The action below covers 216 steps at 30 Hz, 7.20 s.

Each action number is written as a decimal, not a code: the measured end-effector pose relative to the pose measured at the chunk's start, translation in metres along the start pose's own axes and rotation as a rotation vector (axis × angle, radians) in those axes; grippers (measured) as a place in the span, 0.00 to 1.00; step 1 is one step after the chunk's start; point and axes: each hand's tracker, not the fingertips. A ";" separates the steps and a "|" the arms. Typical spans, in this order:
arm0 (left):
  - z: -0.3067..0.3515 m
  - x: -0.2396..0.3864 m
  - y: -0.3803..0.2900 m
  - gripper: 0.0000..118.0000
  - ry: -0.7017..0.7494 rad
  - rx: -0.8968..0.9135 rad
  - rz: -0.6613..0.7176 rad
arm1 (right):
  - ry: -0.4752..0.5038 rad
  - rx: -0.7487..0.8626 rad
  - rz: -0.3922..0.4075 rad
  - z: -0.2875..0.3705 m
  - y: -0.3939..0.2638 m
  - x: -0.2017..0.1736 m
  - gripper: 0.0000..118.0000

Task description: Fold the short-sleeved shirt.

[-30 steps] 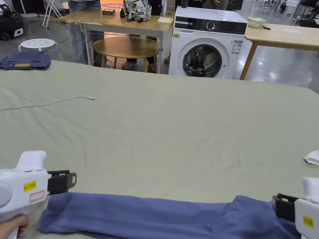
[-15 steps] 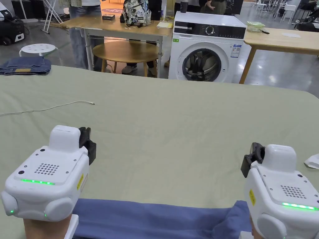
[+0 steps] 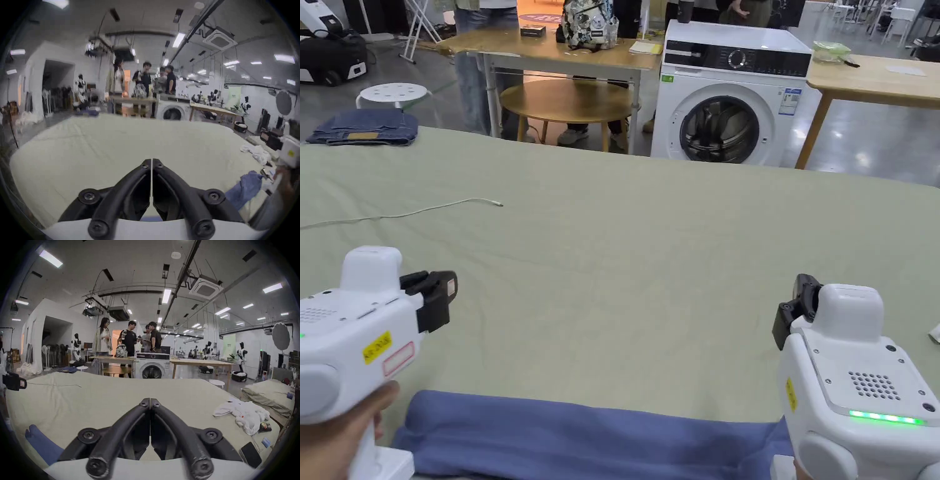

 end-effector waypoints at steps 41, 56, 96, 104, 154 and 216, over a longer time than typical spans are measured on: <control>-0.044 -0.103 -0.076 0.07 -0.424 -0.557 0.518 | 0.057 -0.146 0.037 -0.023 -0.038 -0.004 0.00; 0.000 -0.079 -0.010 0.07 -0.304 -0.556 0.462 | 0.064 -0.136 0.038 -0.024 -0.035 0.003 0.00; -0.100 0.120 -0.061 0.20 -0.458 -0.750 0.362 | -0.006 -0.210 0.008 -0.015 -0.056 0.044 0.00; -0.089 0.097 -0.060 0.05 -0.385 -0.654 0.345 | -0.003 -0.218 -0.003 -0.015 -0.059 0.045 0.00; -0.085 -0.012 -0.112 0.56 -0.476 -0.638 0.561 | 0.029 -0.193 -0.009 -0.018 -0.051 0.036 0.00; -0.086 0.206 -0.049 0.03 -0.414 -0.694 0.024 | 0.006 -0.217 -0.027 -0.010 -0.058 0.050 0.00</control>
